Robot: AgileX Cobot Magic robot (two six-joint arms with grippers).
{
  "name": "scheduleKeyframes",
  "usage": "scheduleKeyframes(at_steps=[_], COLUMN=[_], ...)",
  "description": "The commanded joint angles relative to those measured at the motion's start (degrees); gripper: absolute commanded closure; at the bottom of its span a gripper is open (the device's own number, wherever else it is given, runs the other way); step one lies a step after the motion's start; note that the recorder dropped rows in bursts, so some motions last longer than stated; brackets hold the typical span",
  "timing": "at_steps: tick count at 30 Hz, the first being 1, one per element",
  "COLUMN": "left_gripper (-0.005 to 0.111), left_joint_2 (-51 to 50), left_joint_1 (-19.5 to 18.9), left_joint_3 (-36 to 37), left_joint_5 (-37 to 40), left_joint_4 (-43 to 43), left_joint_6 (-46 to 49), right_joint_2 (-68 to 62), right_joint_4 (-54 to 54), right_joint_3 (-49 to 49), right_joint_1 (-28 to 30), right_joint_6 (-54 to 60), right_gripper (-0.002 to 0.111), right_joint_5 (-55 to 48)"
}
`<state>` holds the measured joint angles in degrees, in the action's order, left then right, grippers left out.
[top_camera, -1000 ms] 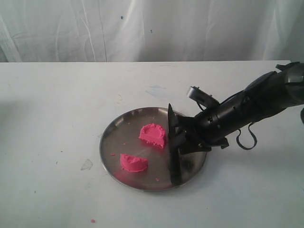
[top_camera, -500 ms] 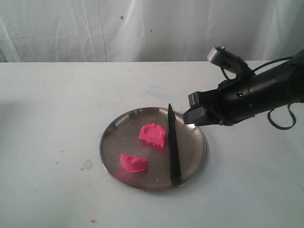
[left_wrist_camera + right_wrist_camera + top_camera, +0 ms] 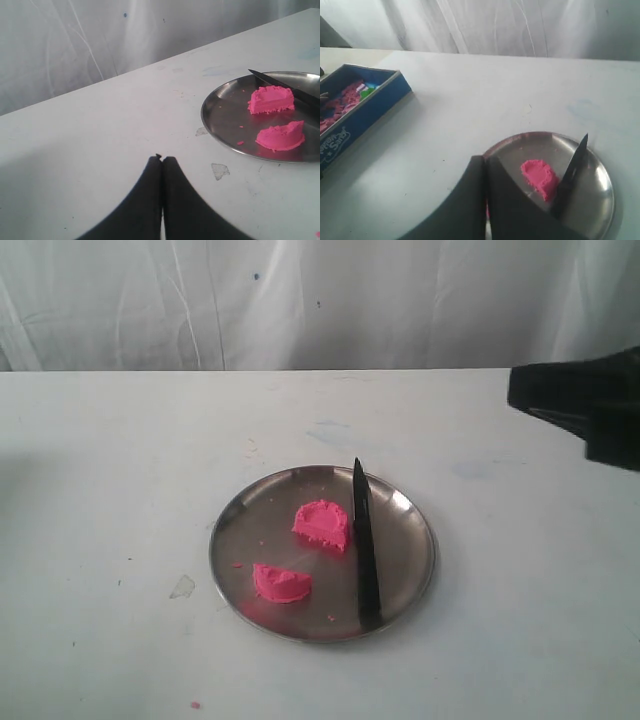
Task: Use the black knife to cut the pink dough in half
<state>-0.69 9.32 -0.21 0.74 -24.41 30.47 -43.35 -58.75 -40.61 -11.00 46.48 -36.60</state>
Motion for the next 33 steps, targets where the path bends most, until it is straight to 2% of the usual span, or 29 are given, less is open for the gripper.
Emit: scheduleKeyframes(at_steps=[1, 5, 8, 13, 14, 16, 18, 19, 20, 23, 27, 31, 33], left_gripper=[0.107, 0.107, 0.107, 0.107, 0.107, 0.107, 0.107, 0.107, 0.107, 0.107, 0.107, 0.107, 0.107], left_joint_2=[0.27, 0.27, 0.27, 0.27, 0.27, 0.27, 0.27, 0.27, 0.27, 0.27, 0.27, 0.27, 0.27], left_joint_1=[0.06, 0.06, 0.06, 0.06, 0.06, 0.06, 0.06, 0.06, 0.06, 0.06, 0.06, 0.06, 0.06], left_joint_3=[0.21, 0.21, 0.21, 0.21, 0.21, 0.21, 0.21, 0.21, 0.21, 0.21, 0.21, 0.21, 0.21], left_joint_5=[0.26, 0.26, 0.26, 0.26, 0.26, 0.26, 0.26, 0.26, 0.26, 0.26, 0.26, 0.26, 0.26], left_joint_4=[-0.36, -0.36, -0.36, -0.36, -0.36, -0.36, -0.36, -0.36, -0.36, -0.36, -0.36, -0.36, -0.36], left_joint_6=[-0.31, -0.31, -0.31, -0.31, -0.31, -0.31, -0.31, -0.31, -0.31, -0.31, -0.31, -0.31, -0.31], right_joint_2=[8.84, 14.33, 14.21, 14.13, 14.94, 17.92, 20.45, 22.08, 24.43, 30.33, 35.92, 39.67, 41.14], right_joint_4=[2.01, 2.21, 4.72, 8.25, 14.00, 37.16, 53.52, 62.41, 66.59, 66.28, 66.13, 63.67, 62.21], right_joint_3=[1.38, 1.38, 2.12, 8.89, 10.72, 14.65, 17.53, 20.08, 23.26, 31.50, 38.29, 40.61, 40.61], right_joint_1=[0.19, 0.19, 0.19, 0.19, 0.19, 0.19, 0.19, 0.19, 0.19, 0.19, 0.19, 0.19, 0.19], right_joint_6=[-0.21, -1.63, -1.88, -2.46, -6.96, -29.47, -47.13, -53.55, -52.95, -46.15, -44.89, -45.13, -45.26], right_gripper=[0.108, 0.108, 0.108, 0.108, 0.108, 0.108, 0.108, 0.108, 0.108, 0.108, 0.108, 0.108, 0.108], right_joint_5=[-0.73, 6.43, 6.54, 15.47, 17.22, 18.23, 19.15, 20.27, 21.89, 26.04, 30.47, 31.84, 27.67])
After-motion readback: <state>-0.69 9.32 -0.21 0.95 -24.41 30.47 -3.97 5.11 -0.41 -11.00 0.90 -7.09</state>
